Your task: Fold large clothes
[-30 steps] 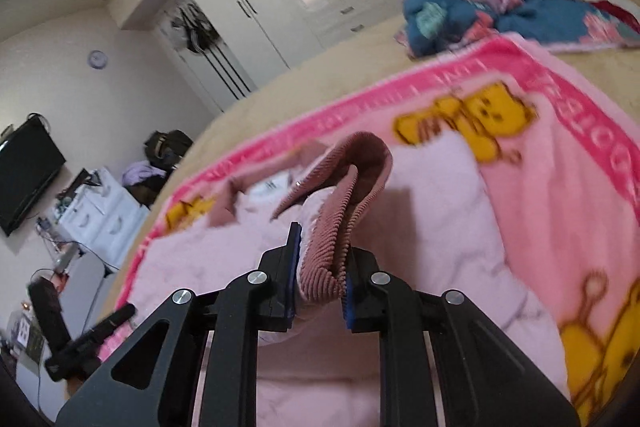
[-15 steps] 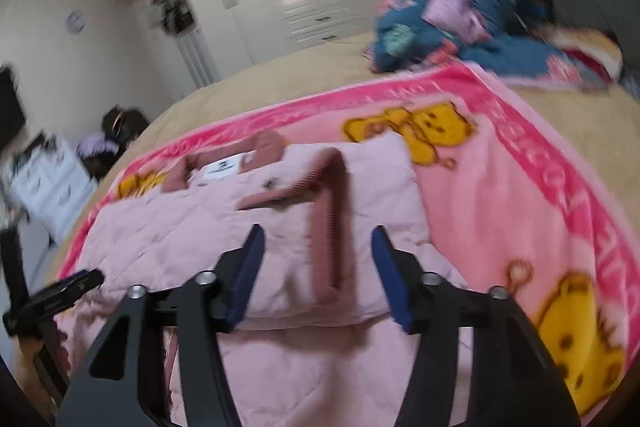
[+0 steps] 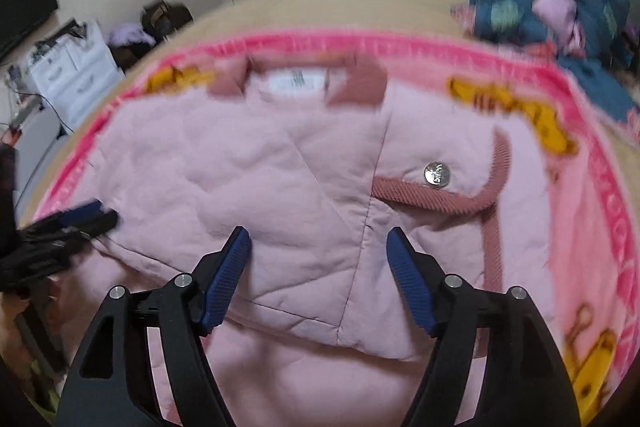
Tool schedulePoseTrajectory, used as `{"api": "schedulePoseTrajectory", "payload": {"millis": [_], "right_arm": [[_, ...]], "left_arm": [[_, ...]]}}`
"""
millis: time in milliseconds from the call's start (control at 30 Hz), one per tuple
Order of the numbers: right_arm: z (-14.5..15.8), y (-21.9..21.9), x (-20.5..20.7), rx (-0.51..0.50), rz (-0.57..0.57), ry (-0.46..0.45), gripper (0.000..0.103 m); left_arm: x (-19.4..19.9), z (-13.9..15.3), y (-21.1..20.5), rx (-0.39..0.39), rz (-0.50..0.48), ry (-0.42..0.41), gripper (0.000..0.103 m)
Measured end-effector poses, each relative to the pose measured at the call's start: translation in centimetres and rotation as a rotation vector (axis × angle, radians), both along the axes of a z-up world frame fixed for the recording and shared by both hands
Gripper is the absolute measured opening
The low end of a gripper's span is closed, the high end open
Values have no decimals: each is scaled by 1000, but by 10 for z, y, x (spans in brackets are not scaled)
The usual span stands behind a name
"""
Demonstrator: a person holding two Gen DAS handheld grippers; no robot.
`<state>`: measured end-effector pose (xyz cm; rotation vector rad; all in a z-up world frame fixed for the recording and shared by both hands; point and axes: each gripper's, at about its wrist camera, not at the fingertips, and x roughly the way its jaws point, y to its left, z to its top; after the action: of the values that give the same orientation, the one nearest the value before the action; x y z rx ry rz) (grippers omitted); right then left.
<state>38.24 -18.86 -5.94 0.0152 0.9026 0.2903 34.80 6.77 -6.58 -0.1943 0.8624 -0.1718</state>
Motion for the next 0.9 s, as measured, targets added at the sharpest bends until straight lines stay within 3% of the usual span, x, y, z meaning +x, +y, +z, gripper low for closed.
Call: {"api": "schedulePoseTrajectory", "payload": {"millis": [233,533,600,733,900], "right_arm": [[-24,-1,5,18,-15,11,72],[4,-32,-37,141,-71,-44,74],[8,-41,-48,165,-89,-57,81],[17,-53,-62,190,-125,-97,84],[25,-57,-69,210,-127,-107,84]], "left_arm": [[1,1,-5,13,-2,3,75],[2,1,-10,32,-8,-5,80],[2,2,-11,34,-6,-3,80],[-2,13,-11,13,-11,-14,88],[-7,24,-14,41,-8,-18,94]]}}
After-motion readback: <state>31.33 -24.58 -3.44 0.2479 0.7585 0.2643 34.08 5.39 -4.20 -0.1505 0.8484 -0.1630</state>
